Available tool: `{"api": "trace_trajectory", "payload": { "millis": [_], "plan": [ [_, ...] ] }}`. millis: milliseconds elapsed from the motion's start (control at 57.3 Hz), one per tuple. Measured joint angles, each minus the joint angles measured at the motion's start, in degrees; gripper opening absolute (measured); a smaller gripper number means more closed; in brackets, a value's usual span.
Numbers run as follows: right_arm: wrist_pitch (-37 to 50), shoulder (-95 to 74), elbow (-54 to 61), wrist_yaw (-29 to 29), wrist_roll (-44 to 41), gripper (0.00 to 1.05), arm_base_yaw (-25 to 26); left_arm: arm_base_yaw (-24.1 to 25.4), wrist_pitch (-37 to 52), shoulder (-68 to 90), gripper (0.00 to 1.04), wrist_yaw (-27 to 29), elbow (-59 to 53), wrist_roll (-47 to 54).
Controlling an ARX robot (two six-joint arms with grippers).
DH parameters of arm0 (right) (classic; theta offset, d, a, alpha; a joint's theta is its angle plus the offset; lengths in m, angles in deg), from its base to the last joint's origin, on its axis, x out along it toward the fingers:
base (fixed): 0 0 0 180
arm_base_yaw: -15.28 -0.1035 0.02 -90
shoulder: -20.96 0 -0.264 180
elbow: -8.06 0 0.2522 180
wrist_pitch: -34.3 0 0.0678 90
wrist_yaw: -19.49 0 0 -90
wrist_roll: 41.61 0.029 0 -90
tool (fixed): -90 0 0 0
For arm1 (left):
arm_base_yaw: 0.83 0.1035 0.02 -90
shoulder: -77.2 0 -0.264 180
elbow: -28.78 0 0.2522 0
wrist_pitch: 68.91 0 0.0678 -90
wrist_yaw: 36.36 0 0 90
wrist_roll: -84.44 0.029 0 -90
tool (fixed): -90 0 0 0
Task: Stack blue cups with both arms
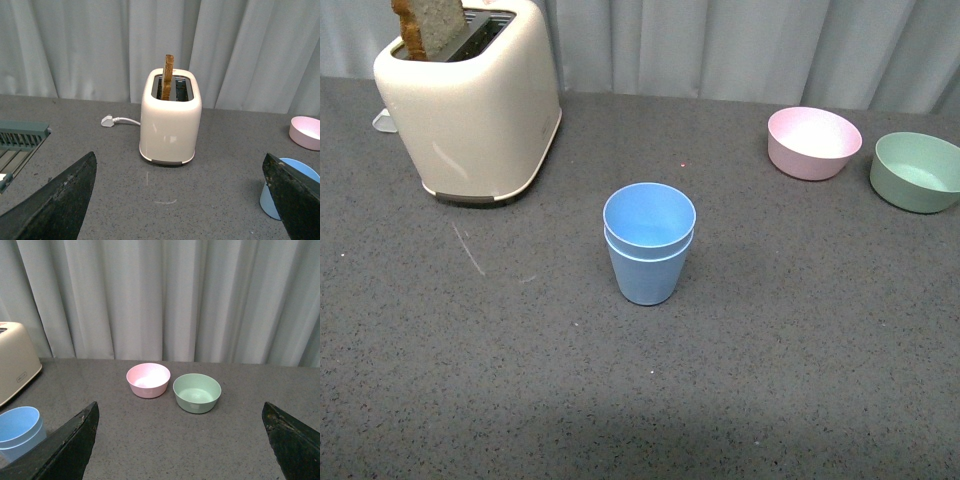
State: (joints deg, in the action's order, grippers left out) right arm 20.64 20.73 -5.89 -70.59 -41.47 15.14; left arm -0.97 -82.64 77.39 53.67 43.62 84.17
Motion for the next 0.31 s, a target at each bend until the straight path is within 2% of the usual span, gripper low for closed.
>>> {"api": "trace_trajectory", "payload": {
  "millis": [314],
  "plan": [
    [0.0, 0.0, 0.0, 0.0, 0.0, 0.95, 0.0, 0.0, 0.0, 0.0, 0.98, 0.0, 0.0, 0.0]
  ]
}}
